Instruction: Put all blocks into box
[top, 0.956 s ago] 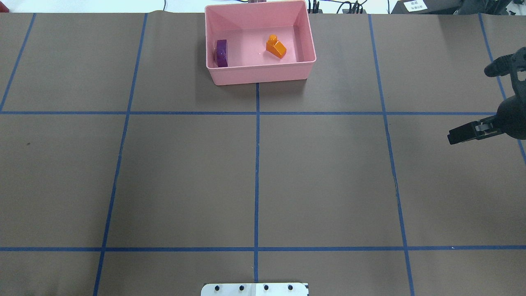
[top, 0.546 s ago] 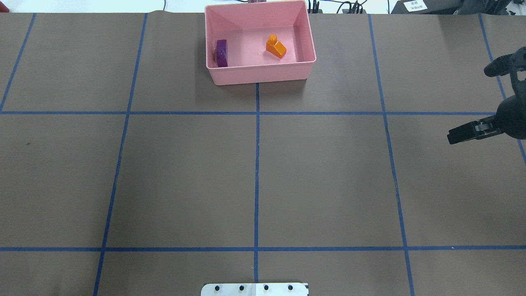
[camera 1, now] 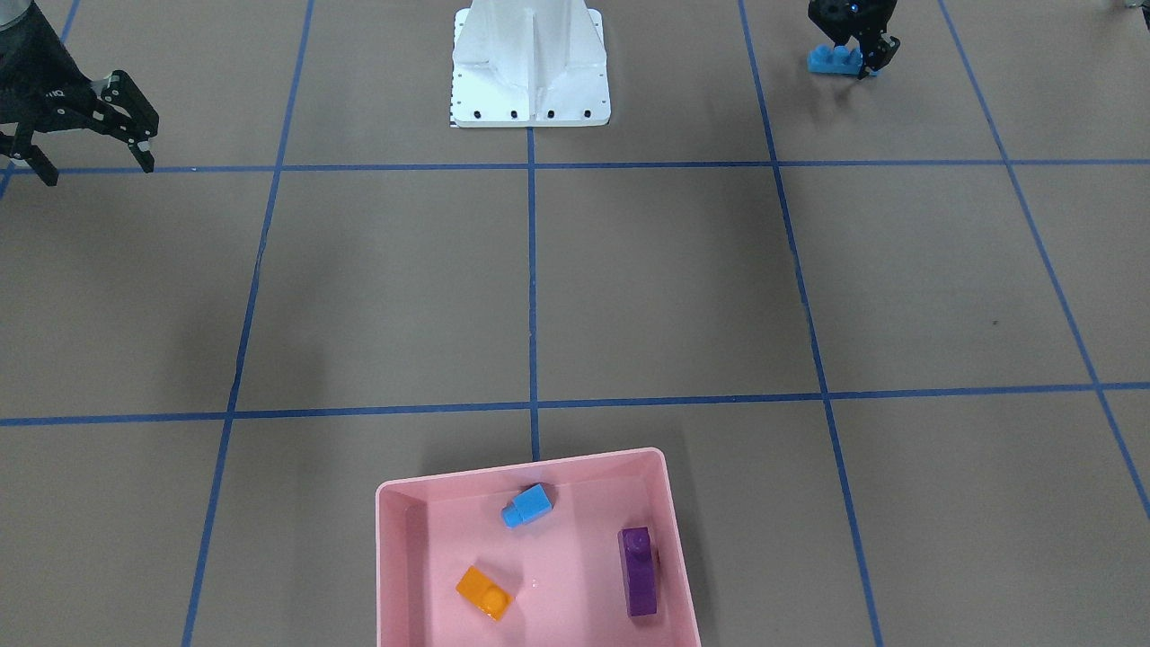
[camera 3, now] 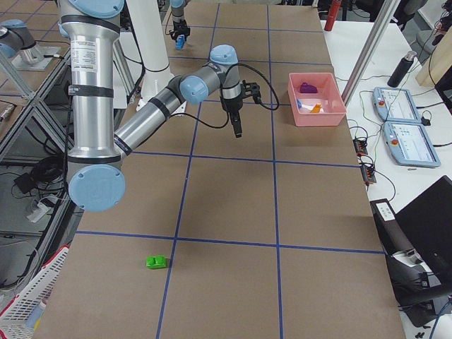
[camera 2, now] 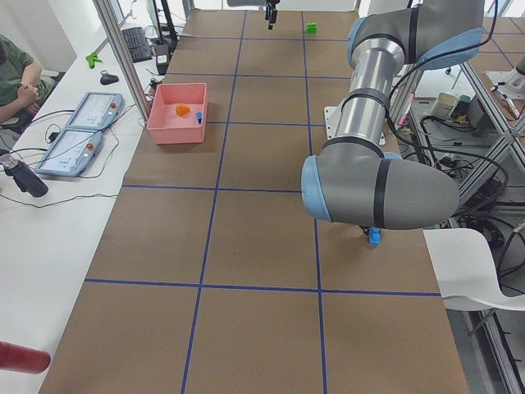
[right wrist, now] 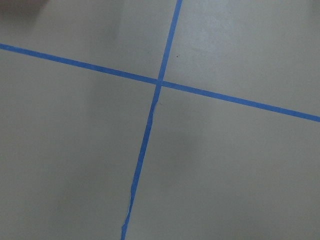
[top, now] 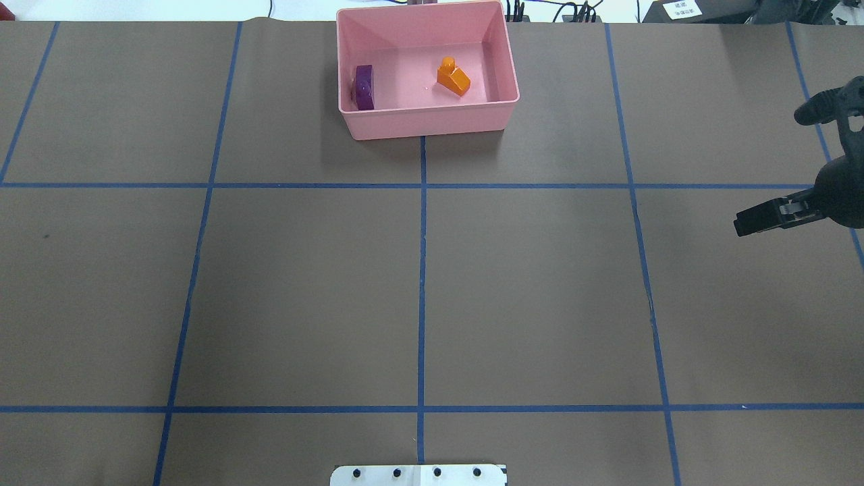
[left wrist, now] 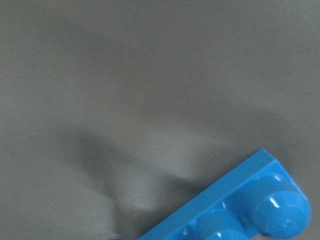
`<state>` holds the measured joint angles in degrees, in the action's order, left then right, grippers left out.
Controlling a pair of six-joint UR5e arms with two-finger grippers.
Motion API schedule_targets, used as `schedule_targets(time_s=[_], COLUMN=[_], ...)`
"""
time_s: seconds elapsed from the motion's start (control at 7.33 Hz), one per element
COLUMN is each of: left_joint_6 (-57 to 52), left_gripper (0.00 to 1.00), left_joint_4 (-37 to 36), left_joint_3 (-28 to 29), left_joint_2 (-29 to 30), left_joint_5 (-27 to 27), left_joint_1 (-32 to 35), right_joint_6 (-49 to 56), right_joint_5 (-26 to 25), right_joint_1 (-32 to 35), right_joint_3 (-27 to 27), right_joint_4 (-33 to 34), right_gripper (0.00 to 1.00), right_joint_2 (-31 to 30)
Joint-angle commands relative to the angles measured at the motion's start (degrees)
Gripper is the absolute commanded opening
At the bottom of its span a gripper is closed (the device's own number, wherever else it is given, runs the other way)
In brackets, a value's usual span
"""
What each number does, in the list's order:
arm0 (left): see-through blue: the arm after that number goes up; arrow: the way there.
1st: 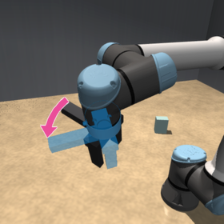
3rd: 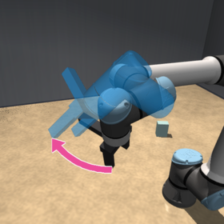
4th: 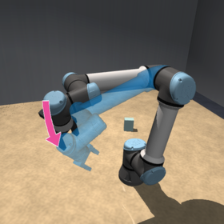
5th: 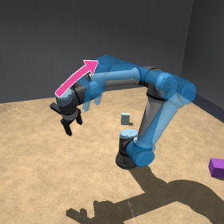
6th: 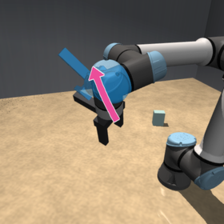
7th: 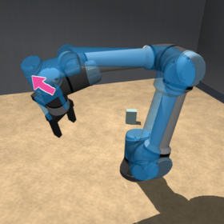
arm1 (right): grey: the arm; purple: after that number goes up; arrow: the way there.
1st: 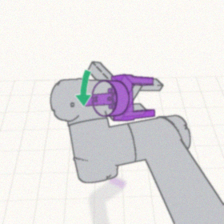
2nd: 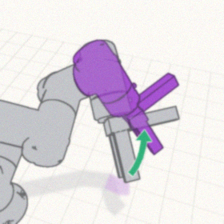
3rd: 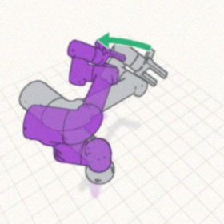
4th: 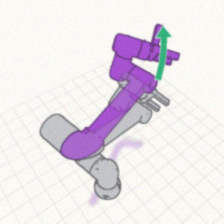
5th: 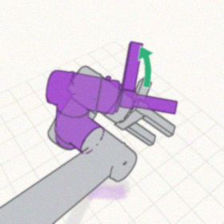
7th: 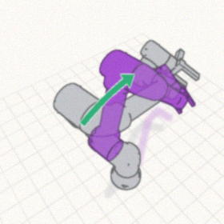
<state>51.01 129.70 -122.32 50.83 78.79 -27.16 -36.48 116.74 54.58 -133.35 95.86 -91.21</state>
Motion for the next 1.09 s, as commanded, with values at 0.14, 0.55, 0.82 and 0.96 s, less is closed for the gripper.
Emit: schedule_targets(time_s=[0.14,0.55,0.82,0.96], left_joint_6=[4.45,6.71,24.33,25.62], left_gripper=[0.0,0.0,0.0,0.0], left_joint_4=[0.11,0.2,0.2,0.11], left_joint_3=[-2.65,-8.87,-9.96,-10.13], left_joint_2=[-0.29,0.06,6.87,10.22], left_joint_5=[0.14,0.58,0.67,1.54], left_joint_1=[0.09,4.02,5.44,9.36], right_joint_6=[0.01,0.01,0.01,0.01], right_joint_5=[0.07,0.15,0.15,0.15], right_joint_1=[0.0,-0.09,0.0,0.0], right_joint_3=[0.1,0.37,0.46,0.54], right_joint_4=[0.03,-0.06,-0.06,-0.06], right_gripper=[0.99,0.99,0.99,0.99], right_joint_2=[0.16,0.16,0.16,0.16])
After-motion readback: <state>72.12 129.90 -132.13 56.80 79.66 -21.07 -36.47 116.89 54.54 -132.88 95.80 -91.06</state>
